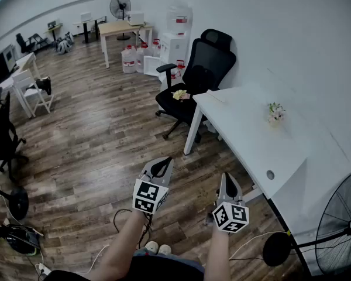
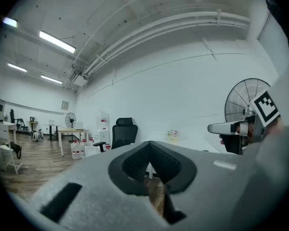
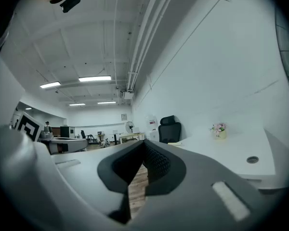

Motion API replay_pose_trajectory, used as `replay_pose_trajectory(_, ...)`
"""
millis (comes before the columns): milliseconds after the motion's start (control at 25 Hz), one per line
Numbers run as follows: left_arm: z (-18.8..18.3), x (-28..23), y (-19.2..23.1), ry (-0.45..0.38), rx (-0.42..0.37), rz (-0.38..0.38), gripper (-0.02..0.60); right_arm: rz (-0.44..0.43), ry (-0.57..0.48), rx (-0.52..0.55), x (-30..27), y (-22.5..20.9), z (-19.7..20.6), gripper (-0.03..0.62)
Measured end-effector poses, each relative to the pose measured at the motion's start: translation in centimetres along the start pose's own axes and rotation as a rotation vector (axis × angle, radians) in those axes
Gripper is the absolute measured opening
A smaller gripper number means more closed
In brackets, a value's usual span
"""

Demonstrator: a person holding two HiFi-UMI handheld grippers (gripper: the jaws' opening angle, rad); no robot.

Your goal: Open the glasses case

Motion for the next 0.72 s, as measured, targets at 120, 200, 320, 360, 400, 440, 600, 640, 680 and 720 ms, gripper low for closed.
replay_pose_trajectory(120, -0.1, 0.4, -0.1, 0.002, -0.002, 0.002, 0.008, 0.002, -0.001, -0.004, 0.5, 0.2, -0.1, 0.006)
replay_pose_trajectory(200, -0.1, 0.6, -0.3, 0.002, -0.003, 0.005, 0.008, 0.004, -0.004, -0.007, 0.7, 0.3, -0.1, 0.008)
replay_pose_trajectory(320, 0.0, 0.6, -0.5, 0.002, -0.005, 0.009, 0.008, 0.003, -0.009, -0.010, 0.9, 0.3, -0.2, 0.008)
replay_pose_trajectory(360, -0.1, 0.6, -0.6, 0.003, -0.006, 0.011, 0.009, 0.004, -0.011, -0.012, 0.9, 0.2, -0.2, 0.008)
replay_pose_trajectory(400, -0.2, 0.6, -0.6, 0.004, -0.007, 0.012, 0.008, 0.004, -0.012, -0.013, 0.9, 0.2, -0.3, 0.008)
replay_pose_trajectory(440, -0.2, 0.7, -0.7, 0.004, -0.007, 0.013, 0.008, 0.005, -0.012, -0.013, 1.0, 0.3, -0.4, 0.008)
replay_pose_trajectory(600, -0.1, 0.8, -0.7, 0.006, -0.004, 0.012, 0.008, 0.001, -0.021, -0.036, 1.2, 0.2, -0.4, 0.008)
replay_pose_trajectory(640, -0.1, 0.8, -0.7, 0.007, -0.004, 0.013, 0.008, 0.000, -0.025, -0.044, 1.3, 0.2, -0.4, 0.008)
replay_pose_trajectory(680, 0.0, 0.8, -0.8, 0.009, -0.003, 0.014, 0.008, -0.001, -0.028, -0.048, 1.4, 0.3, -0.3, 0.008)
replay_pose_trajectory(720, 0.1, 0.8, -0.8, 0.012, -0.002, 0.015, 0.008, -0.002, -0.030, -0.050, 1.4, 0.3, -0.3, 0.008)
Point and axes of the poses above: the fingertips, and each gripper's own axes: x backward along the fingers, y to its left, z out of its underside, the point moved 7 cm from there along x, backward along the fingers, and after that the axes turned 5 degrees about -z, right-handed, at the moved point
